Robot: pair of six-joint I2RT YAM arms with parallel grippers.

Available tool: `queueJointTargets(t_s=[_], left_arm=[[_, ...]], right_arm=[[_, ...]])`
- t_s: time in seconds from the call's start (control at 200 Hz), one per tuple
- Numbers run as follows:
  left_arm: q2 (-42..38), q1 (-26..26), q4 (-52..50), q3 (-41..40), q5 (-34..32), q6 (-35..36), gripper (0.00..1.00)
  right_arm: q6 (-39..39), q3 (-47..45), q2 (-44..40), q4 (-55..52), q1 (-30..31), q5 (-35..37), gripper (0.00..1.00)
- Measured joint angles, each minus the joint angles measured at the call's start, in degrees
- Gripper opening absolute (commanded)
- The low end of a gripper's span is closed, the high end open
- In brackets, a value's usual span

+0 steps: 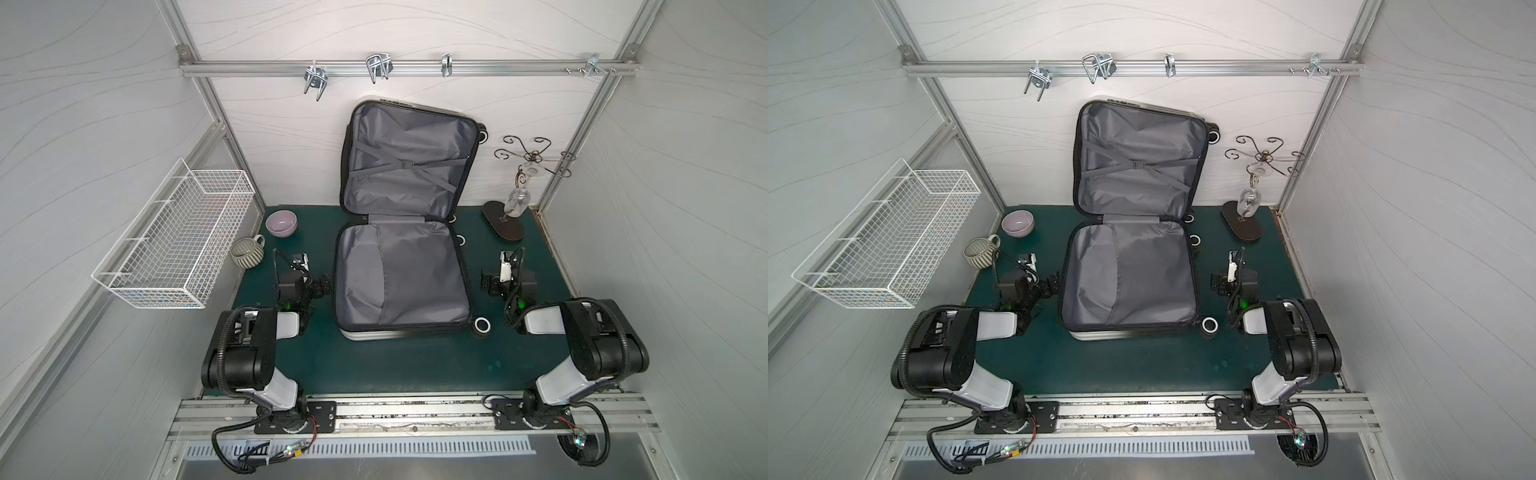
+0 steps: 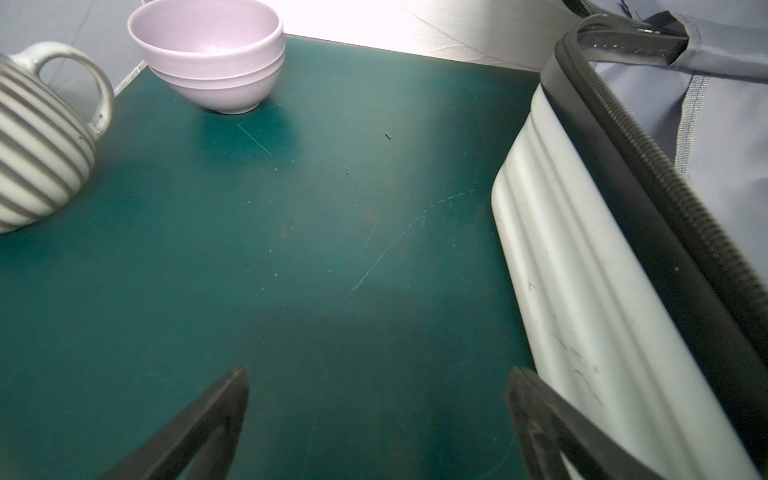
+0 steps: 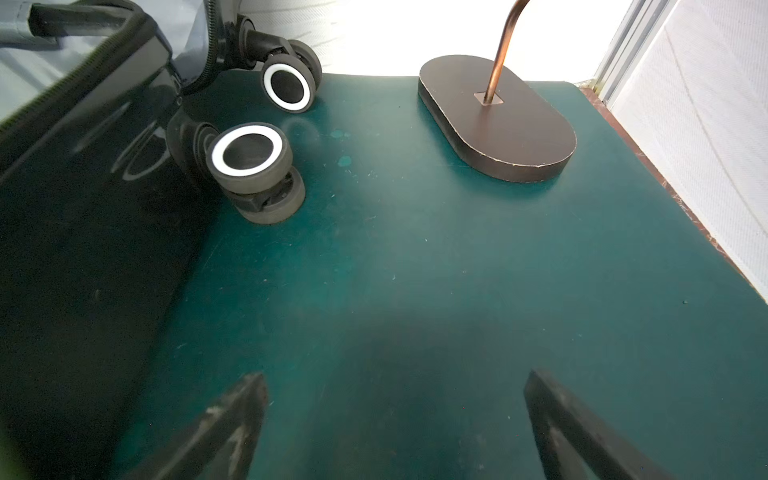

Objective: Close the suitcase zippers
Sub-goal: Close the suitcase at the center of the board.

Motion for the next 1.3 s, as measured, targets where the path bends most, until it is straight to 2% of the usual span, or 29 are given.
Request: queueJointTargets(t_s=[0.77,0.855,0.935,1.096,1.206,1.301], left_arm=[[0.0,0.0,0.0,0.0,0.3,0.0,0.99],[-0.1,-0.4,0.0,0.0,-0.6,0.0,0.99],[-2.4,-2.1,-2.4,0.0,-3.7,0.5,0.99],[-15.8,-9.3,-13.8,1.7,-13.6,1.3,0.99],[-22.7,-15.1,-24.0,7.3,-20.4,-0.2,0.99],[-25.9,-17.4,-34.6,15.3,-23.9,-4.6,0.99]], right_arm=[[0.1,0.0,0.0,-0.1,-0.5,-0.6,0.99],[0.1,0.0,-0.4,-0.6,0.4,1.7,0.99],[-0.6,1.0,-3.6,-6.2,2.3,4.8,0.99],[-0.6,9.4,-14.5,-19.8,9.7,9.2,0.99],[3.4,19.6,-20.2,-33.1,14.6,11.1,0.99],[8.0,30.6,-20.9,-43.8,16.4,8.5,0.99]])
